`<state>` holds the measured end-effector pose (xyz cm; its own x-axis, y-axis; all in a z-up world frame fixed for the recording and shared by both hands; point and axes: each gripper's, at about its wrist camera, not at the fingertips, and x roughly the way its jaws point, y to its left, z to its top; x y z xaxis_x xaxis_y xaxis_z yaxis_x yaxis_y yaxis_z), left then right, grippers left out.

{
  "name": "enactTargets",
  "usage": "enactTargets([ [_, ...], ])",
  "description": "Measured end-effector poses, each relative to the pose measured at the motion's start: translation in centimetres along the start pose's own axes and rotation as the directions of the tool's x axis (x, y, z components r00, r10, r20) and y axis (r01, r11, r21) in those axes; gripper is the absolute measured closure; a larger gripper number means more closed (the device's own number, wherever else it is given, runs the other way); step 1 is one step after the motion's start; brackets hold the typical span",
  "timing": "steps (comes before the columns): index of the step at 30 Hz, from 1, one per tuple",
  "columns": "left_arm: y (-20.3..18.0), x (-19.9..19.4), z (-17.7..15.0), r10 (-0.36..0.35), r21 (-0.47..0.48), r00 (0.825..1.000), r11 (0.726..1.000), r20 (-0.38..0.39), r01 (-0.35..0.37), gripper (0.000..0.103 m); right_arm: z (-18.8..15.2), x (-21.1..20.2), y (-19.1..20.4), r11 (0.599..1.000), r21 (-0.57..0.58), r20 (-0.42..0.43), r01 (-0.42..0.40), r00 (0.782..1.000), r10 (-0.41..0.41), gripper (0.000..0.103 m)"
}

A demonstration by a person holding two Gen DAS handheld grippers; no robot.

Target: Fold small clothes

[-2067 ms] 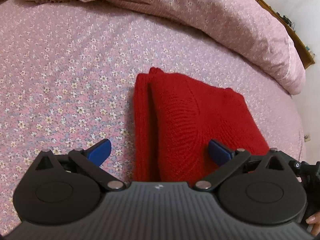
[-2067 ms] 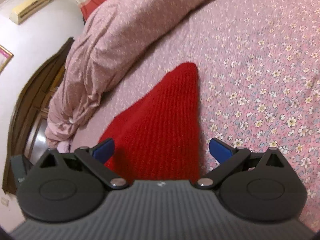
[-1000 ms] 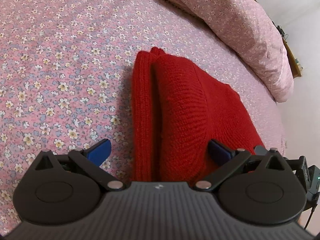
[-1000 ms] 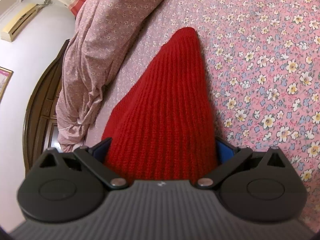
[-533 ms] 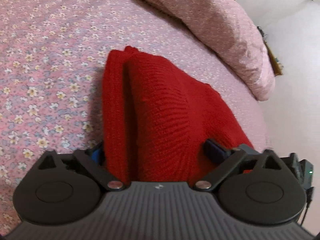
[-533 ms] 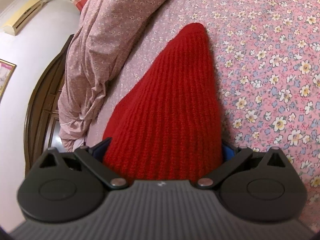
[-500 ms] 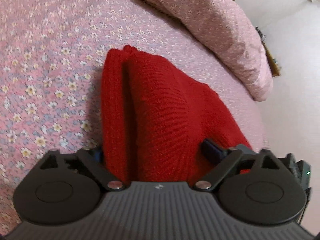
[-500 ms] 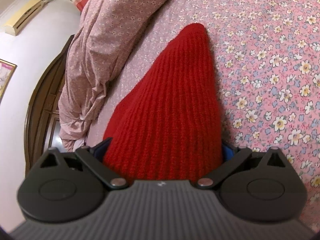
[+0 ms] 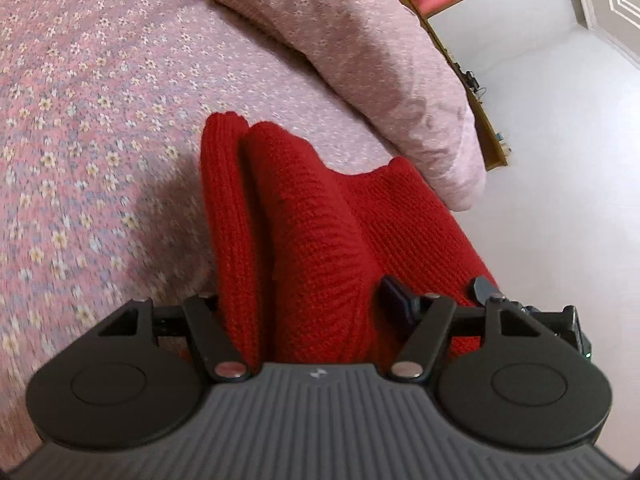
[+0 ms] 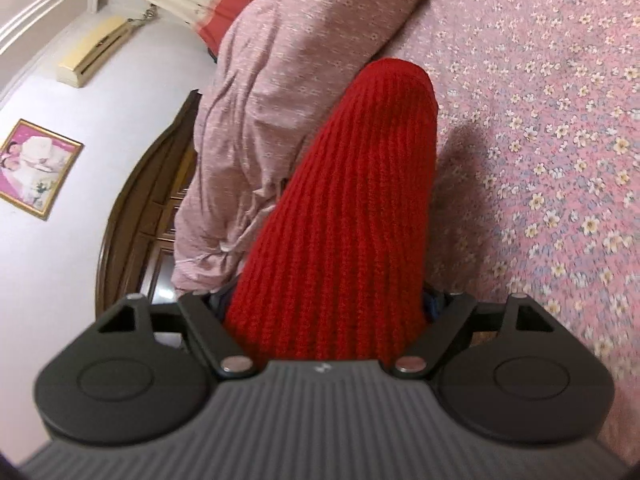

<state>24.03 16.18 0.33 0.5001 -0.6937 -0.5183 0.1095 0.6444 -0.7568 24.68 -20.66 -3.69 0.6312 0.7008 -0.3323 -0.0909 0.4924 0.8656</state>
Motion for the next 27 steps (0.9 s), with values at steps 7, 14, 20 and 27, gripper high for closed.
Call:
enactTargets([
  [7, -2.6, -1.9, -2.4, -0.006, 0.013, 1.0, 1.0, 0.001, 0.006, 0.031, -1.3, -3.7, 0.0, 0.999, 0.018, 0.026, -0.03, 0.999, 0.029, 0.02],
  [14, -6.6, -3.5, -5.1, -0.015, 0.045, 1.0, 0.999, -0.009, 0.016, 0.031, -2.5, -7.9, 0.7, 0.999, 0.019, 0.069, -0.049, 0.996, 0.048, 0.02],
  [20, -10.3, -3.4, -7.8, -0.05, 0.057, 0.999, 0.997, -0.016, 0.051, 0.031, -2.6, -12.3, 0.6, 0.998, 0.01, 0.118, -0.065, 0.991, 0.064, 0.02],
  [27, -15.2, -0.9, -11.3, -0.083, 0.088, 0.996, 0.992, -0.041, 0.087, 0.031, -2.0, -17.9, -1.2, 0.997, 0.008, 0.171, -0.071, 0.983, 0.069, 0.02],
])
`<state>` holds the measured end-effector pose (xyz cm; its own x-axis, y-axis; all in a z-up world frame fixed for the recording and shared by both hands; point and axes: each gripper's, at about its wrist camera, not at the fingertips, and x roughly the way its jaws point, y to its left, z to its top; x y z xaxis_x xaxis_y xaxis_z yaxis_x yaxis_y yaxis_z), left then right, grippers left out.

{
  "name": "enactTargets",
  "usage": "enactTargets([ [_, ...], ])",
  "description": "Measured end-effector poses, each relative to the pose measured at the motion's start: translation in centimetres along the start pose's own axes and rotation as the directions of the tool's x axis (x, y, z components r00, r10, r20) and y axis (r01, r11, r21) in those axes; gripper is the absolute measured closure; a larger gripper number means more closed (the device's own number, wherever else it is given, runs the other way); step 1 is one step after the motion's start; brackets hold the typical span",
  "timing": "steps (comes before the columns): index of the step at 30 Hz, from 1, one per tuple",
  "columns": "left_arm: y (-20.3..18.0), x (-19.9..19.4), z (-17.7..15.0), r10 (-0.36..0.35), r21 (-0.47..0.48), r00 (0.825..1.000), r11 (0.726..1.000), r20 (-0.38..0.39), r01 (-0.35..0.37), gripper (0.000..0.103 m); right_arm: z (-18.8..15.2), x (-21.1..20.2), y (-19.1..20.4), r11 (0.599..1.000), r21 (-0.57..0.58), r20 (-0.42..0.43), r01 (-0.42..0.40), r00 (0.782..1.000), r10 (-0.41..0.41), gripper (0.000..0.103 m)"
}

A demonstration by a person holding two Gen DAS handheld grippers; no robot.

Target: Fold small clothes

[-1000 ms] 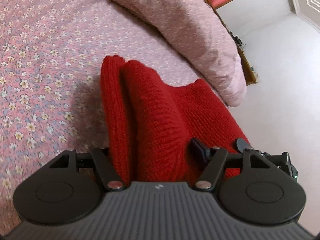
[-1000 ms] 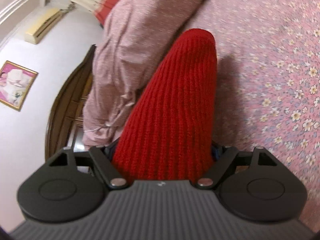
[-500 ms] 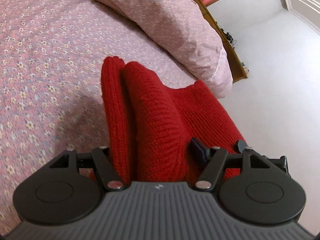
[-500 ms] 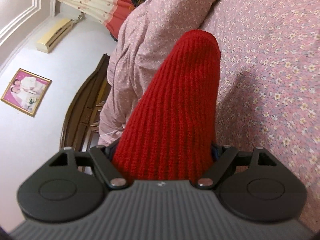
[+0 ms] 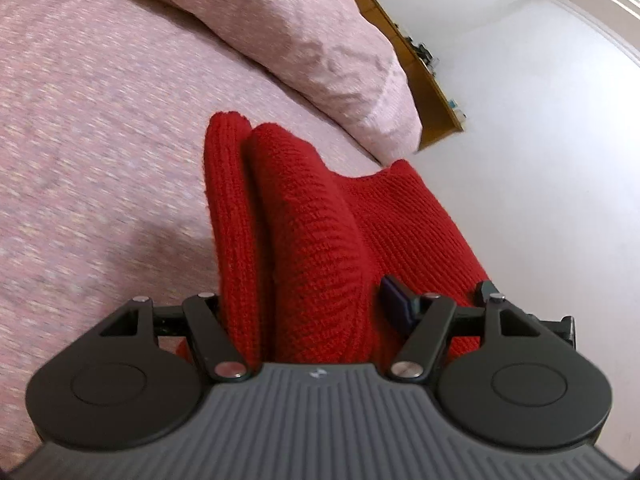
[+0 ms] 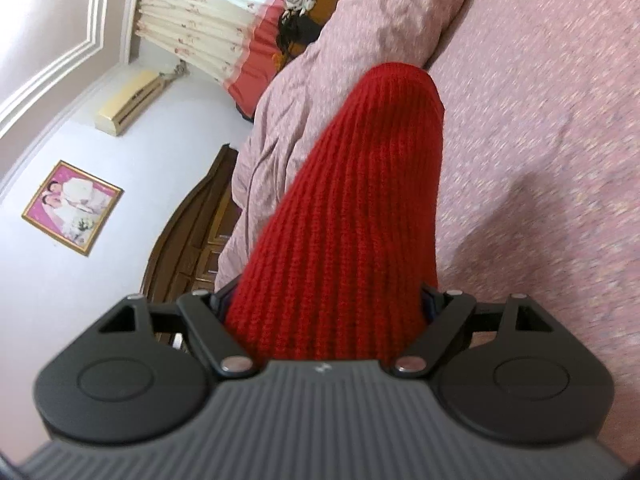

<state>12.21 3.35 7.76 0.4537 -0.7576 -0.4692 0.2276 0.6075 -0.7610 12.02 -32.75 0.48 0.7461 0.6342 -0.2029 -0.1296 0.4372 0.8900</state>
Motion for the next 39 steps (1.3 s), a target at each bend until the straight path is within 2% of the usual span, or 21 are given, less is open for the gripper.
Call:
enactTargets([
  [7, -3.6, 6.2, -2.5, -0.027, 0.04, 0.997, 0.999, -0.067, 0.03, 0.031, 2.3, -5.0, -3.3, 1.0, 0.013, 0.053, 0.014, 0.999, -0.014, 0.02],
  [10, -5.1, 9.8, -3.0, -0.031, 0.087, 0.995, 0.995, -0.091, 0.039, 0.031, 3.7, -6.6, -5.1, 1.0, 0.019, 0.082, 0.023, 0.996, -0.024, 0.02],
  [15, -5.7, 16.1, -3.3, -0.044, 0.096, 0.989, 0.994, -0.142, 0.058, 0.031, 5.5, -7.9, -8.7, 0.998, 0.04, 0.132, 0.048, 0.99, -0.053, 0.02],
  [19, -4.8, 20.7, -3.7, -0.009, 0.105, 0.982, 0.994, -0.186, 0.029, 0.031, 6.5, -7.8, -11.8, 0.993, 0.057, 0.138, 0.099, 0.985, -0.106, 0.02],
  [21, -4.2, 22.2, -4.2, 0.04, 0.129, 0.981, 0.992, -0.188, -0.015, 0.03, 6.8, -7.4, -13.3, 0.985, 0.062, 0.126, 0.163, 0.977, -0.17, 0.02],
  [24, -3.5, 23.2, -4.9, 0.059, 0.145, 0.98, 0.989, -0.192, -0.032, 0.028, 6.7, -7.3, -14.4, 0.968, 0.019, 0.108, 0.248, 0.963, -0.249, 0.015],
  [29, -4.5, 23.2, -4.9, 0.102, 0.191, 0.977, 0.979, -0.19, -0.065, 0.027, 6.5, -7.7, -14.8, 0.955, 0.045, 0.112, 0.295, 0.948, -0.298, 0.012],
  [32, -6.3, 22.2, -4.3, 0.158, 0.232, 0.973, 0.966, -0.169, -0.116, 0.027, 6.1, -8.2, -12.4, 0.922, 0.01, 0.164, 0.388, 0.908, -0.384, 0.012],
  [35, -8.8, 20.3, -4.3, 0.213, 0.302, 0.971, 0.938, -0.107, -0.172, 0.027, 5.3, -9.2, -9.8, 0.88, -0.069, 0.233, 0.471, 0.865, -0.445, 0.012],
  [39, -11.6, 17.3, -5.2, 0.219, 0.371, 0.975, 0.909, -0.037, -0.191, 0.025, 4.1, -11.2, -6.4, 0.843, -0.204, 0.345, 0.498, 0.842, -0.414, 0.013],
])
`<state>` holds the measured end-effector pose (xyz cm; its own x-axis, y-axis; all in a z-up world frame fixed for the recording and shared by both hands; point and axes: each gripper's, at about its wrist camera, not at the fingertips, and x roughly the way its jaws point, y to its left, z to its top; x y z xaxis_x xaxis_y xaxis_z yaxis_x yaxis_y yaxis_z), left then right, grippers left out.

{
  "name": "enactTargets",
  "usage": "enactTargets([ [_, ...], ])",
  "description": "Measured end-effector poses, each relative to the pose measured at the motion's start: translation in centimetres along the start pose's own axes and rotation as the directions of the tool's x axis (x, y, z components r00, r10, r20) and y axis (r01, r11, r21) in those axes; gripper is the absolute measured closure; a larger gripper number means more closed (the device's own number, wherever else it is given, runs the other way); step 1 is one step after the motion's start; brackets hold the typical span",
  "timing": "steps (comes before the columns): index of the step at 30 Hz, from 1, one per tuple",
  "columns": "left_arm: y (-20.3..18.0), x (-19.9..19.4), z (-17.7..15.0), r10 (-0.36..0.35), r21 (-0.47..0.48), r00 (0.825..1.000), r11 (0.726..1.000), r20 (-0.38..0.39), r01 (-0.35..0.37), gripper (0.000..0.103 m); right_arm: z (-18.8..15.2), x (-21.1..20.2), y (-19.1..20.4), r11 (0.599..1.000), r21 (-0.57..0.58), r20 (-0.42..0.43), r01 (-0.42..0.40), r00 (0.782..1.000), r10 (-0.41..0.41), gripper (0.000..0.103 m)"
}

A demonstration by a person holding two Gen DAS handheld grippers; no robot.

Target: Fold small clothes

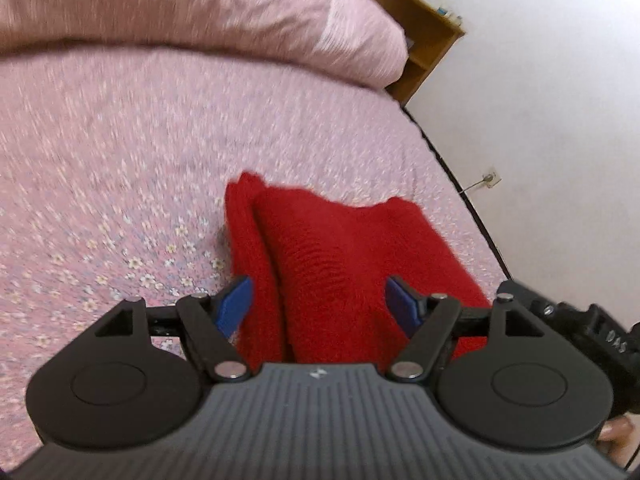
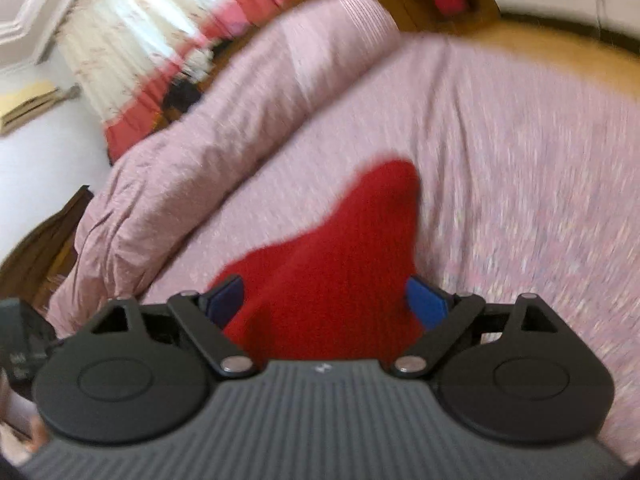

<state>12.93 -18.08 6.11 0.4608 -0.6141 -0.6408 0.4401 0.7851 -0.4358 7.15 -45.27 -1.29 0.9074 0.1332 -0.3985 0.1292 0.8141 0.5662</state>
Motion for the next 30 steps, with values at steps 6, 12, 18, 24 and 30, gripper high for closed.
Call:
enactTargets([
  [6, -1.9, -3.2, -1.8, 0.093, 0.046, 0.995, 0.994, 0.031, -0.094, 0.022, -0.7, -2.8, 1.8, 0.996, -0.093, 0.033, -0.014, 0.999, 0.017, 0.013],
  [12, -1.7, -1.6, -4.5, 0.185, 0.059, 0.983, 0.981, 0.017, -0.186, 0.022, -4.1, -1.1, 1.7, 0.985, -0.156, -0.037, 0.071, 0.996, -0.077, 0.013],
  [18, -0.5, 0.3, -6.1, 0.215, 0.036, 0.976, 0.976, 0.02, -0.215, 0.016, -5.9, -0.1, 1.5, 0.971, -0.207, -0.019, 0.12, 0.992, -0.126, 0.009],
  [24, -1.5, -0.9, -5.9, 0.244, 0.059, 0.968, 0.967, 0.055, -0.247, 0.016, -6.0, -0.9, 2.5, 0.974, -0.183, 0.003, 0.136, 0.99, -0.138, 0.008],
  [30, -2.6, -3.9, -6.4, 0.243, 0.074, 0.965, 0.965, 0.098, -0.251, 0.012, -6.6, -4.2, 4.8, 0.978, -0.172, 0.088, 0.118, 0.991, -0.104, 0.01],
])
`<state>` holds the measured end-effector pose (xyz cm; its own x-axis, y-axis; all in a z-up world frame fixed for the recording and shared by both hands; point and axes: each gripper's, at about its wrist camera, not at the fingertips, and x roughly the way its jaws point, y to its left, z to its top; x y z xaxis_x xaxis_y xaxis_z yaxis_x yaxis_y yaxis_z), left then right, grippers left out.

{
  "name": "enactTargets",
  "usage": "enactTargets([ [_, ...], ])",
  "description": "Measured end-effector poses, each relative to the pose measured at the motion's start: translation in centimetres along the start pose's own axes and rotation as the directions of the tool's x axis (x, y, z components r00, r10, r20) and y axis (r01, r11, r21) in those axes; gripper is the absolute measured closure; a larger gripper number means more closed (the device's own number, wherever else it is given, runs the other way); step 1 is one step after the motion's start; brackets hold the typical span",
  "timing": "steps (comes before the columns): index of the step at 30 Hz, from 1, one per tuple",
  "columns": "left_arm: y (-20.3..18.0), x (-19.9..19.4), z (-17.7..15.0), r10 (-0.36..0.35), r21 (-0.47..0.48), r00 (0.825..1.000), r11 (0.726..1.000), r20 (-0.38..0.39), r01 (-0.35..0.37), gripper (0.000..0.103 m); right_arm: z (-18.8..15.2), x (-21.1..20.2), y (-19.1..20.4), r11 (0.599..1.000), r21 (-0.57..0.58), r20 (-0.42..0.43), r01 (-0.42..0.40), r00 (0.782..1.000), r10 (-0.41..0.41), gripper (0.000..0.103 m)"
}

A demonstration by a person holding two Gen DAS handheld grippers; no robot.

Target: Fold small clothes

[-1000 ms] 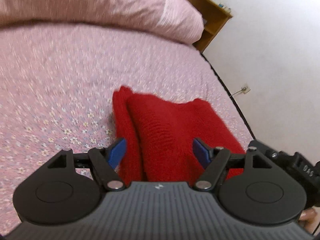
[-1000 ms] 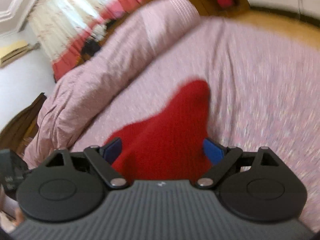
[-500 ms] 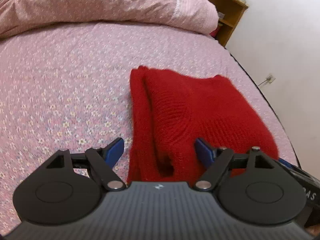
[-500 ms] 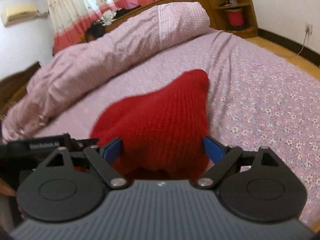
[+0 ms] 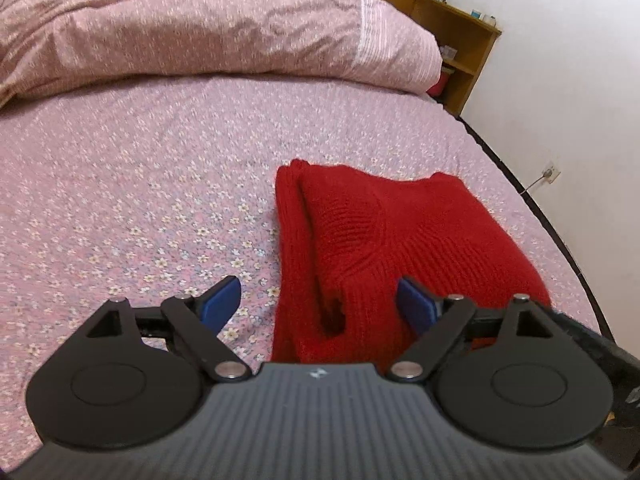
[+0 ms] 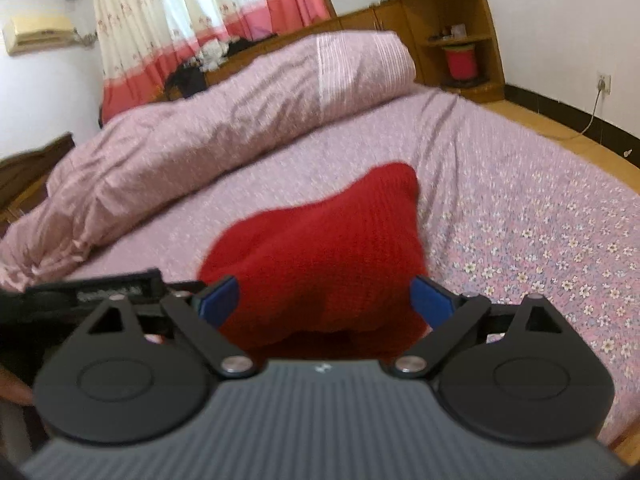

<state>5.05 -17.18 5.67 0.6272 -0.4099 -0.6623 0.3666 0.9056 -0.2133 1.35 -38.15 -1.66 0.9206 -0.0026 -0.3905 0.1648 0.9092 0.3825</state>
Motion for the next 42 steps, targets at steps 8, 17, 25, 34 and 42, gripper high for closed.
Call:
enactTargets([
  [8, -0.1, -3.6, -2.7, 0.039, 0.044, 0.999, 0.998, -0.003, -0.039, 0.001, -1.7, -4.3, 2.7, 0.998, -0.056, 0.093, 0.023, 0.996, -0.018, 0.01],
  [17, -0.3, -4.5, -5.5, 0.081, 0.051, 0.996, 0.996, -0.028, -0.08, 0.0, -3.7, -4.9, 2.5, 0.983, -0.139, 0.069, 0.119, 0.992, -0.11, 0.01],
  [25, -1.4, -3.2, -6.5, 0.149, 0.091, 0.989, 0.985, -0.022, -0.147, 0.0, -4.5, -3.3, 1.0, 0.98, -0.129, 0.049, 0.149, 0.988, -0.144, 0.007],
  [34, -2.2, -2.3, -6.5, 0.16, 0.114, 0.987, 0.981, -0.03, -0.156, 0.0, -4.7, -2.8, 1.1, 0.979, -0.15, 0.068, 0.137, 0.989, -0.128, 0.007],
  [42, -2.4, -2.0, -6.6, 0.166, 0.121, 0.985, 0.98, -0.037, -0.161, 0.0, -4.7, -2.6, 0.9, 0.982, -0.14, 0.062, 0.126, 0.991, -0.118, 0.007],
])
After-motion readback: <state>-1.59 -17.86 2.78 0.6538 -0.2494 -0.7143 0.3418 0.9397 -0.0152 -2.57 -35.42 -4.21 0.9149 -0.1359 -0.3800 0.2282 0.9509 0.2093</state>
